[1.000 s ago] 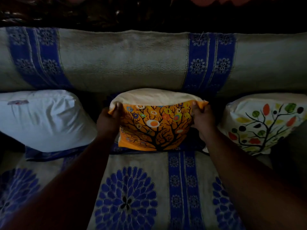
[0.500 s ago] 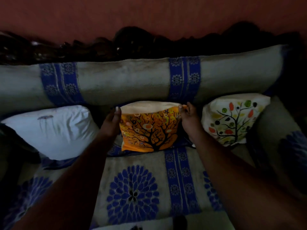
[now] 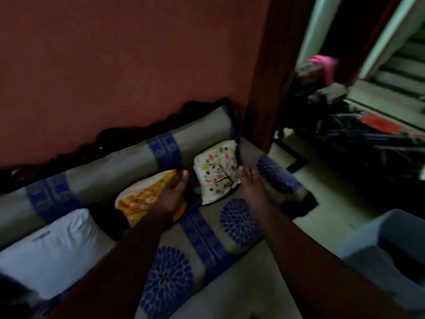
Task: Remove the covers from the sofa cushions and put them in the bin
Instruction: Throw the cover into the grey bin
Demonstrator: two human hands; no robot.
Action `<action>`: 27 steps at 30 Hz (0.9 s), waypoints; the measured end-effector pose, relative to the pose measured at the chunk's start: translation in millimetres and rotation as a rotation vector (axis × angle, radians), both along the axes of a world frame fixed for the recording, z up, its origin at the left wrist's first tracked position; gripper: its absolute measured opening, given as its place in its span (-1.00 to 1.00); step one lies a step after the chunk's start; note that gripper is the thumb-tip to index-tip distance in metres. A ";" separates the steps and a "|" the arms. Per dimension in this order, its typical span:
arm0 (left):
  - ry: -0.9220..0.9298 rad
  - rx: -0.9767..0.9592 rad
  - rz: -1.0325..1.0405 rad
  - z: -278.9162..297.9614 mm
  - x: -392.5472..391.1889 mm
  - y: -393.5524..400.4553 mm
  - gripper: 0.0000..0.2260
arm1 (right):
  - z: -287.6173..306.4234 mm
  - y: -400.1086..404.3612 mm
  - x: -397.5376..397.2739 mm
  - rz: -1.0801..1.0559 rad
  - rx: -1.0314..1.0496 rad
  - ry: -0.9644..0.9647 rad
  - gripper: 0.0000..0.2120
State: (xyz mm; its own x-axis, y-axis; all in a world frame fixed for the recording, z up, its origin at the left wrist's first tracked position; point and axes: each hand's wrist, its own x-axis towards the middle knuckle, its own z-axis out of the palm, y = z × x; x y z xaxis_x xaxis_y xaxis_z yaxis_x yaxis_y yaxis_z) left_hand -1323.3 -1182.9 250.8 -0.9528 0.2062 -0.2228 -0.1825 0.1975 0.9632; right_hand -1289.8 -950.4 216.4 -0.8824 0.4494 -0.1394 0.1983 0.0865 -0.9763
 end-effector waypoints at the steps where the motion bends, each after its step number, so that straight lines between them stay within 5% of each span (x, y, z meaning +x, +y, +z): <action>1: 0.029 0.012 -0.063 6.8 7.3 21.9 -0.60 | 14.1 18.0 16.9 -0.044 0.041 0.017 -0.45; 3: 0.045 0.018 -0.186 36.5 33.9 78.3 -0.41 | 40.2 65.5 56.1 -0.162 0.072 0.074 -0.44; 10: 0.194 0.094 -0.417 83.7 107.7 277.4 -0.35 | 90.3 242.1 197.6 -0.418 0.017 0.222 -0.37; 18: 0.191 0.201 -0.696 118.8 206.2 491.0 -0.75 | 110.5 427.6 343.7 -0.739 0.059 0.278 -0.43; 23: 0.161 0.190 -0.823 114.7 230.9 591.0 -0.38 | 104.4 513.9 394.3 -0.879 0.079 0.277 -0.43; 27: 0.133 0.171 -0.892 99.7 222.0 664.4 -0.42 | 87.4 576.2 397.3 -0.942 0.098 0.260 -0.44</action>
State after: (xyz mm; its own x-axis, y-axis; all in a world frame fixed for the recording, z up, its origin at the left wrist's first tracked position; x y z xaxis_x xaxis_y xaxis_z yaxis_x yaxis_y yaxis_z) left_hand -1101.3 -518.5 350.5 -0.4402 0.8976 -0.0220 0.0835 0.0653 0.9944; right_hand -892.5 -374.2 303.8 -0.1549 0.9844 0.0839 0.0078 0.0862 -0.9963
